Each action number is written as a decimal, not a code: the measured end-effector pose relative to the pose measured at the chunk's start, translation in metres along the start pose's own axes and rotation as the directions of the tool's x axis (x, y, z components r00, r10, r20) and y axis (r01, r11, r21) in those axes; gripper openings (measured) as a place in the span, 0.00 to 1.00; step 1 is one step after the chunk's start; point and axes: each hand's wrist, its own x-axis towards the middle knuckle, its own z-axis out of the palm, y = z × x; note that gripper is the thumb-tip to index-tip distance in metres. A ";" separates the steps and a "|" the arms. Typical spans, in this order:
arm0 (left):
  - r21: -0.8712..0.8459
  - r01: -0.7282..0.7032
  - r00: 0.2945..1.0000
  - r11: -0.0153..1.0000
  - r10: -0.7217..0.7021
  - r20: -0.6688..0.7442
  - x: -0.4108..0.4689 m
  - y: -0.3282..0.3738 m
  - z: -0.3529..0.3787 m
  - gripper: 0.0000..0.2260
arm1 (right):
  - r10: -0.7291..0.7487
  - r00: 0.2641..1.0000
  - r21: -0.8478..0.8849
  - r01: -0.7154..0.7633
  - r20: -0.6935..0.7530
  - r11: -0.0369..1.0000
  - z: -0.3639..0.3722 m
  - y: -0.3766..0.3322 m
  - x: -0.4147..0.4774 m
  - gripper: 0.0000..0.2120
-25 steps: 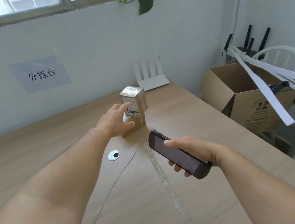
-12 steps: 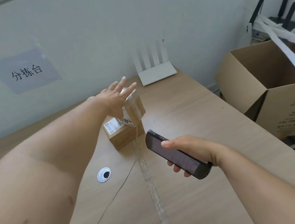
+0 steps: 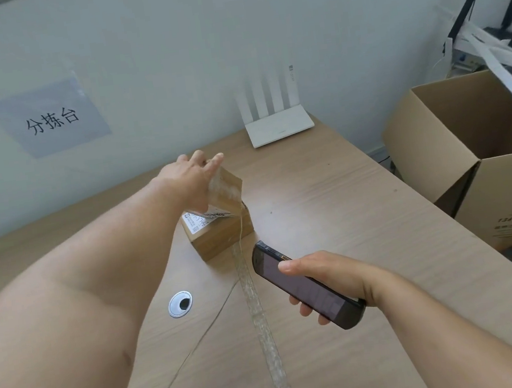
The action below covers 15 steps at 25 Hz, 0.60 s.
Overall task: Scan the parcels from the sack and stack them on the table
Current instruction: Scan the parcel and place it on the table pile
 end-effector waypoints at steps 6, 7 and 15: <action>-0.633 0.399 0.909 0.663 -0.375 0.180 -0.115 -0.045 0.047 0.43 | 0.032 0.997 -0.003 -0.032 0.071 0.999 0.056 -0.002 -0.028 0.33; -0.691 0.438 0.887 0.575 -0.401 0.228 -0.142 -0.052 0.060 0.42 | 0.041 0.996 -0.015 -0.040 0.084 0.999 0.072 -0.003 -0.034 0.33; -0.810 0.539 0.809 0.233 -0.412 0.420 -0.333 -0.084 0.132 0.48 | 0.098 0.979 -0.168 -0.068 0.176 0.983 0.208 0.005 -0.080 0.32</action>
